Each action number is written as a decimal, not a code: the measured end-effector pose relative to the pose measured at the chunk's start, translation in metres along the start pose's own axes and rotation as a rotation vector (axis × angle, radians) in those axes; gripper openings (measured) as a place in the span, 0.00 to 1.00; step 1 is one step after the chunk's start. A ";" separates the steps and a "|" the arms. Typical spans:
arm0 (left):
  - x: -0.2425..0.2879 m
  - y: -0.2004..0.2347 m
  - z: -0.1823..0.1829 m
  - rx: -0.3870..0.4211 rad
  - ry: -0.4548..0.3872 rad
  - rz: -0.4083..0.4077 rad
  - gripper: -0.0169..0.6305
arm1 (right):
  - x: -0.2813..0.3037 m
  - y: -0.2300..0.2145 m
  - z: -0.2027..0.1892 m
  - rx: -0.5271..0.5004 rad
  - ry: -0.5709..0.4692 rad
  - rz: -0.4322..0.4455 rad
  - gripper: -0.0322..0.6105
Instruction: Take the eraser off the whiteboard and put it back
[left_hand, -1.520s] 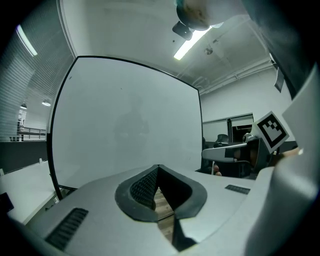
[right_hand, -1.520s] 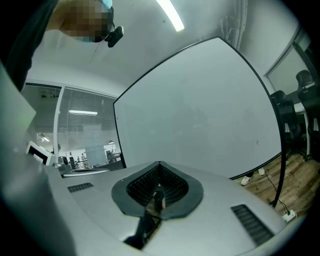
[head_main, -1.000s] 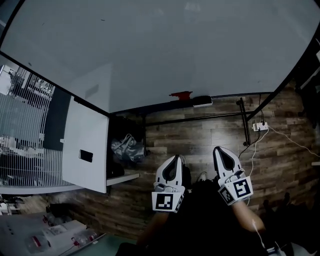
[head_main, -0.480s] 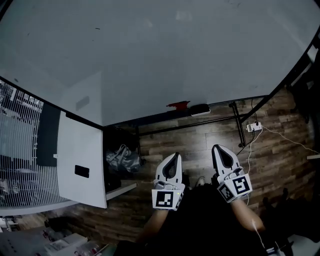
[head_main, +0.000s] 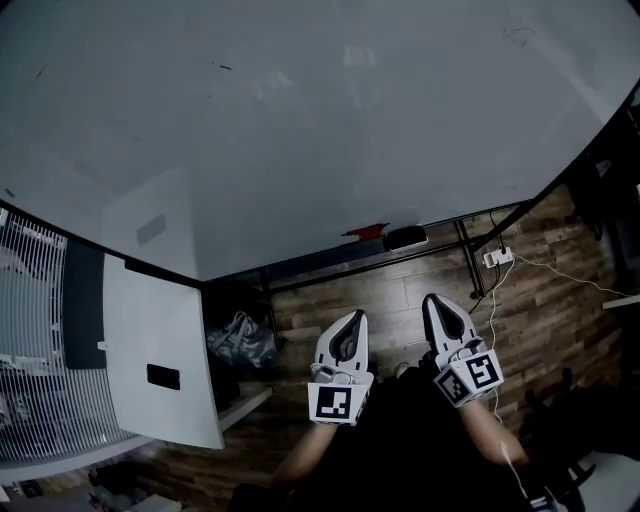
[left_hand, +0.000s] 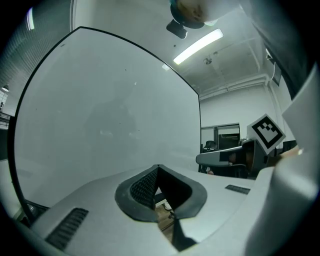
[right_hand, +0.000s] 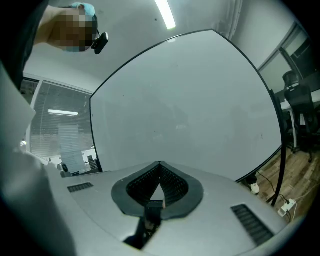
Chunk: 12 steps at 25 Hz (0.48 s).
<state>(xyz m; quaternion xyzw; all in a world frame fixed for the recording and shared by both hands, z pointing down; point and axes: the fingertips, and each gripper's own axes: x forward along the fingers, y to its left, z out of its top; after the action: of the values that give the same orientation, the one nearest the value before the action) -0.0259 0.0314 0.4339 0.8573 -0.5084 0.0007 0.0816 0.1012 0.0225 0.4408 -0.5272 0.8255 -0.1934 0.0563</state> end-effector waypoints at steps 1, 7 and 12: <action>-0.001 0.002 0.000 -0.005 -0.001 -0.011 0.03 | 0.002 0.001 -0.003 0.013 0.002 -0.009 0.07; 0.003 0.018 -0.004 -0.018 0.005 -0.063 0.03 | 0.017 0.004 -0.010 0.063 -0.009 -0.057 0.07; 0.011 0.023 -0.006 -0.028 0.006 -0.080 0.03 | 0.028 -0.009 -0.020 0.149 -0.007 -0.085 0.07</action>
<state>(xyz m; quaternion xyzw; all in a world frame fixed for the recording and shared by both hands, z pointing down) -0.0405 0.0121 0.4444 0.8756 -0.4736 -0.0069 0.0952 0.0906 -0.0007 0.4661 -0.5567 0.7855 -0.2547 0.0902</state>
